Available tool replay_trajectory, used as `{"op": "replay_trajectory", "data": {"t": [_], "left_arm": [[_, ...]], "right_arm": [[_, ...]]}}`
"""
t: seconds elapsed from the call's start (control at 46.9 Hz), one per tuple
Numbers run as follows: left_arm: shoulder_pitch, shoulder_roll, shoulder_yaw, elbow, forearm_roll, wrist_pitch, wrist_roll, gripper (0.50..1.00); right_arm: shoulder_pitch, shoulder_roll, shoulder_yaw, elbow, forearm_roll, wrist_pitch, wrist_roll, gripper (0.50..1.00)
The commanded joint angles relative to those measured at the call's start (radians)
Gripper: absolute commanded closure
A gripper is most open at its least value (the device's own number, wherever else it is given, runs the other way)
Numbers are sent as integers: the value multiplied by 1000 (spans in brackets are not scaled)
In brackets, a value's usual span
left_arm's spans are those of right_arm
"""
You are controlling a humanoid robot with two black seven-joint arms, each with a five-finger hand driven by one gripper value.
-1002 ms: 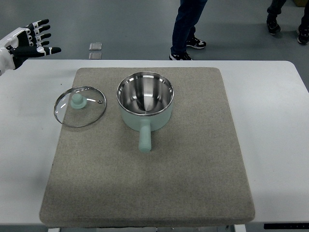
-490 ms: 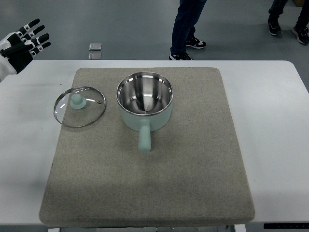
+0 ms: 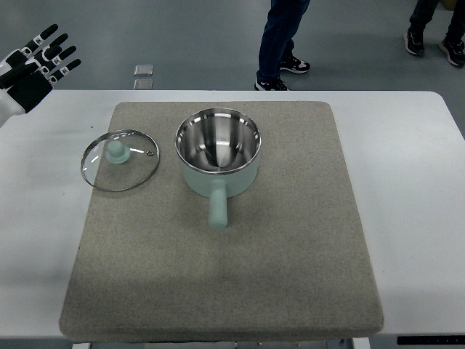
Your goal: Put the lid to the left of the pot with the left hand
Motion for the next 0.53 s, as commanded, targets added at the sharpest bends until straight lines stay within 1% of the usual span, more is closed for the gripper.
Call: {"op": "replay_trajectory", "data": {"t": [0.0, 0.512], "left_arm": [[7, 0, -1, -2, -11, 0, 0, 504], [27, -1, 6, 4, -8, 0, 0, 504]], "right_arm": [[0, 0, 0, 0, 0, 0, 0, 576], [-5, 0, 0, 12, 0, 6, 0, 576]]}}
